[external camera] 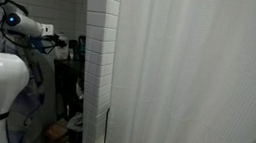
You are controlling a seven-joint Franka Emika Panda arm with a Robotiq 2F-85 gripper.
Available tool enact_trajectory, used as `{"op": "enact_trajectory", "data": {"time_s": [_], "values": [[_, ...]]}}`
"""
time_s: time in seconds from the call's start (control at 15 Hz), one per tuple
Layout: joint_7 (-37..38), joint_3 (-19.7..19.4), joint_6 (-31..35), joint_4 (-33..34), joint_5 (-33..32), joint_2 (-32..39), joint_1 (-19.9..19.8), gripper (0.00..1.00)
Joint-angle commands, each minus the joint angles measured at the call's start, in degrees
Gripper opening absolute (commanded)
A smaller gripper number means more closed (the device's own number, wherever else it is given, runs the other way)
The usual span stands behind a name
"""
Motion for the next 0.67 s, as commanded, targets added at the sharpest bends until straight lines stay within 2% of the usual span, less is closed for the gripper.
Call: {"op": "enact_trajectory", "data": {"time_s": [0.0,0.2,0.6], "values": [[-1.3,0.5,0.0,4.1,3.5,-0.1,-2.7,1.00],[-1.3,3.4,0.6,7.6,4.0,-1.2,-5.9,1.00],[-0.8,3.2,0.5,11.2,4.0,0.7,-9.6,1.00]]}}
